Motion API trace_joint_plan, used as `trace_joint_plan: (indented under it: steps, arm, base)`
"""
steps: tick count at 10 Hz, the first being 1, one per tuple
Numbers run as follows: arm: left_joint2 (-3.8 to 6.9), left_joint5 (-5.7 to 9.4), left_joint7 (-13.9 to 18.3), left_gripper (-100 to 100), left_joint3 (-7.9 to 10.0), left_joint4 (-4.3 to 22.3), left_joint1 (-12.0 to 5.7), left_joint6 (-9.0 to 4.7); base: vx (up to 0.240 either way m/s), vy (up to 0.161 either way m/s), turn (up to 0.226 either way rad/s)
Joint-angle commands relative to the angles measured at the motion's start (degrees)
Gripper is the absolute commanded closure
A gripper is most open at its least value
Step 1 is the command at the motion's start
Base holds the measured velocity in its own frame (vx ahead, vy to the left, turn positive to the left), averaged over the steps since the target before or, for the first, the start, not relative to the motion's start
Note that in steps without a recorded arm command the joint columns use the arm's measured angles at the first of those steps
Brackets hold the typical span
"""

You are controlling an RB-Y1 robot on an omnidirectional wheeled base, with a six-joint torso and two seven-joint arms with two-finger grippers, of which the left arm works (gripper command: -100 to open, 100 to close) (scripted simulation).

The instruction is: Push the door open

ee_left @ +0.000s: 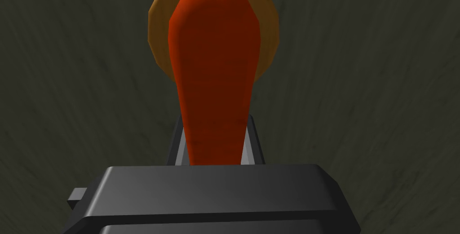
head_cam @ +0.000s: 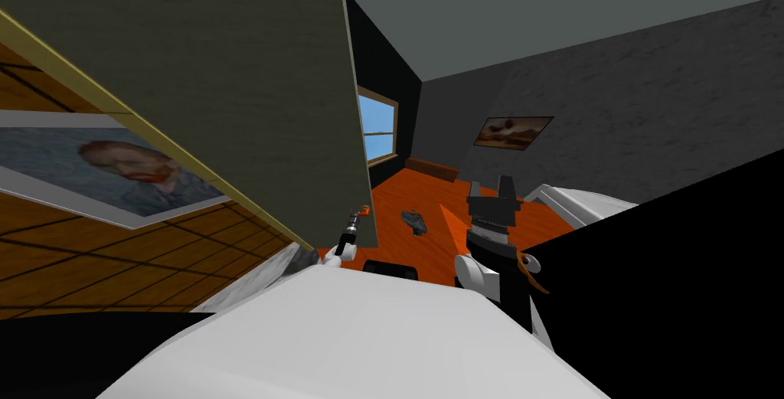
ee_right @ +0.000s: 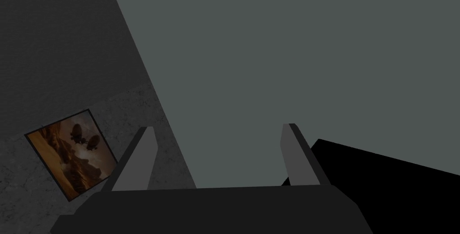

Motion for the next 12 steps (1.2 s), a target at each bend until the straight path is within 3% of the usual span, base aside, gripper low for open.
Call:
trace_joint_plan:
  steps: [1, 6, 8, 12]
  arm:
    - [-0.12, 0.09, -0.2, 100, 0.19, -2.7, 1.08, 1.06]
    - [-0.38, 1.52, -1.2, 100, 2.80, -2.5, 1.01, 0.97]
    - [0.29, 2.01, -1.4, 100, 3.73, -2.2, 1.34, 0.91]
    - [0.57, 3.15, -2.1, 100, 5.66, -2.1, 1.35, 0.82]
  base:
    - [0.143, -0.054, 0.028]
    - [0.151, -0.070, 0.054]
    - [0.092, -0.015, 0.038]
    - [0.181, -0.050, 0.047]
